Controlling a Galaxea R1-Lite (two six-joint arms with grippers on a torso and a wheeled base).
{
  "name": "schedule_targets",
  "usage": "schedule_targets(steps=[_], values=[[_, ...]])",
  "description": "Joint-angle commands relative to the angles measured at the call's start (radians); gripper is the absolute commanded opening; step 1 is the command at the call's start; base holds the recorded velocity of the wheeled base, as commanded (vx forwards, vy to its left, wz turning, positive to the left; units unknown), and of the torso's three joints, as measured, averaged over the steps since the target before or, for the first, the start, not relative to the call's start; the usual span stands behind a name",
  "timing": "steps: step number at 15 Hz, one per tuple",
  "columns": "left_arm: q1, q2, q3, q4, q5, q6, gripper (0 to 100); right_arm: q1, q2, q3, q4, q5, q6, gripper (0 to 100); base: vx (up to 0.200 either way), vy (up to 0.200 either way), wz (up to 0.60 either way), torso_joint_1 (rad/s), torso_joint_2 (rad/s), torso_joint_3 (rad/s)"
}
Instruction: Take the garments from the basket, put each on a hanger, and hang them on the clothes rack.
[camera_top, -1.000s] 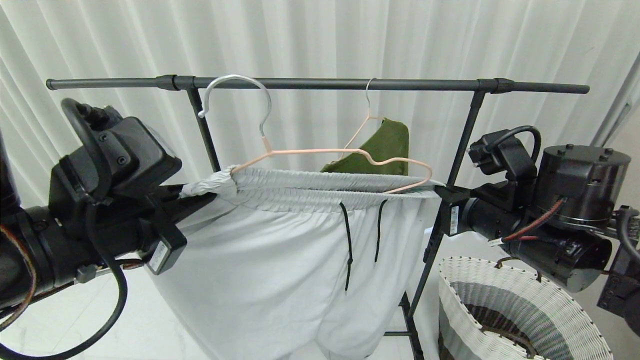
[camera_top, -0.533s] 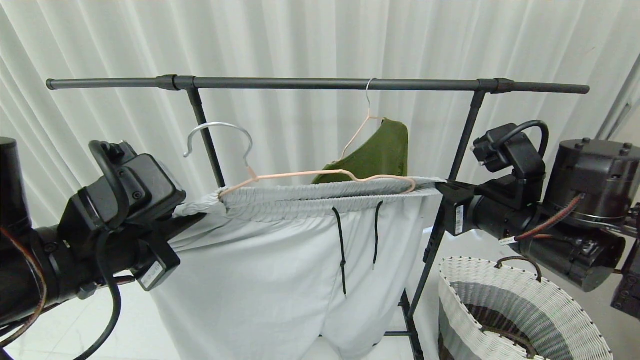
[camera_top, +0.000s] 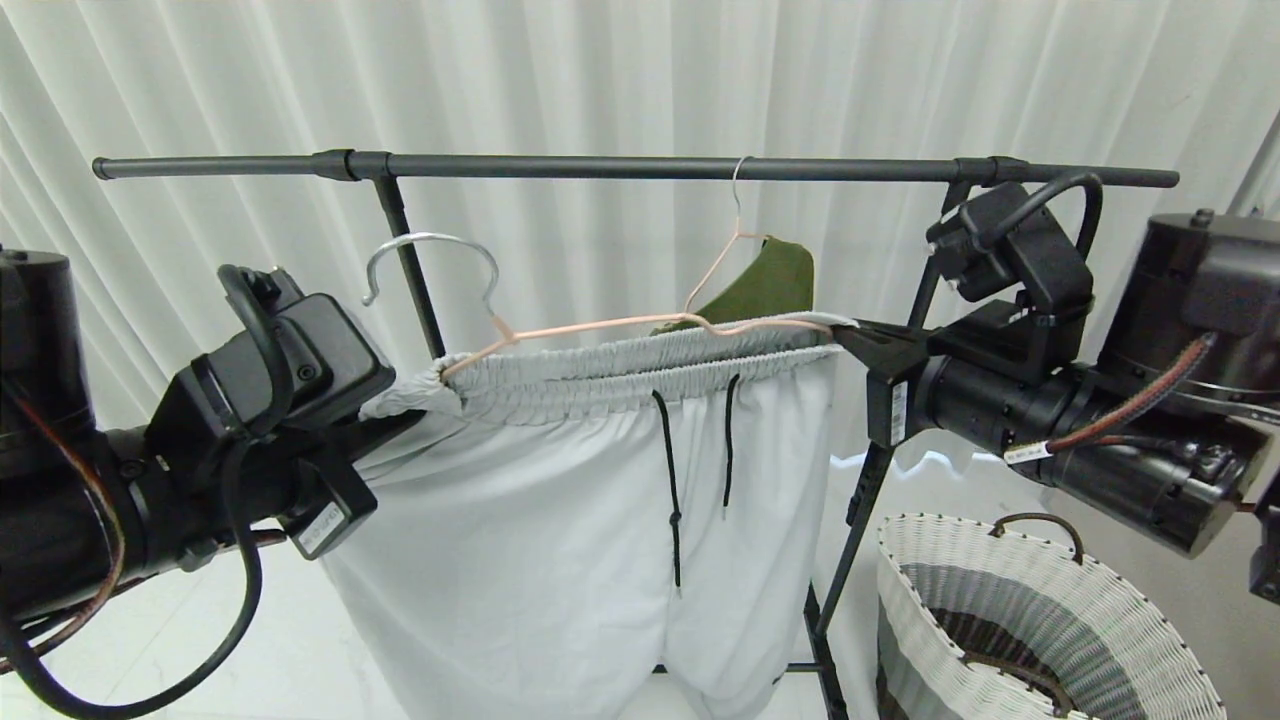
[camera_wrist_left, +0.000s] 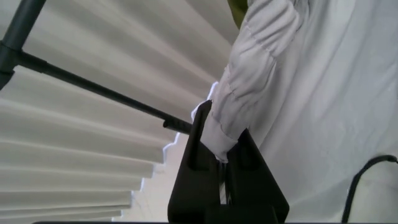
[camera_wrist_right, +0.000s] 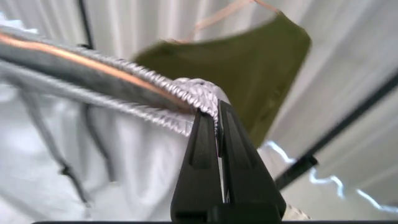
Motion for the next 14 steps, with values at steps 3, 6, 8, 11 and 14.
schedule_targets(steps=[3, 6, 8, 11, 14], values=[[-0.011, 0.023, -0.015, -0.001, -0.002, 0.002, 0, 0.064, 0.020, -0.072, 0.031, 0.004, -0.006, 0, 0.000, 0.000, 0.00, 0.000, 0.00, 0.000], [-0.017, 0.025, -0.017, -0.001, -0.002, 0.036, 0, 0.124, 0.016, -0.078, 0.048, 0.004, -0.006, 0, 0.000, 0.000, 0.00, 0.000, 0.00, 0.000], [-0.017, 0.029, -0.021, -0.002, -0.002, 0.036, 0, 0.161, 0.017, -0.081, 0.051, 0.004, -0.006, 0, 0.000, 0.000, 0.00, 0.000, 0.00, 0.000], [-0.017, 0.057, -0.060, -0.007, -0.001, 0.027, 0, 0.195, 0.025, -0.082, 0.051, -0.002, -0.006, 0, 0.000, 0.000, 0.00, 0.000, 0.00, 0.000], [-0.005, 0.068, -0.084, -0.007, 0.022, 0.027, 0, 0.129, 0.007, -0.081, 0.071, -0.009, -0.020, 0, 0.000, 0.000, 0.00, 0.000, 0.00, 0.000]])
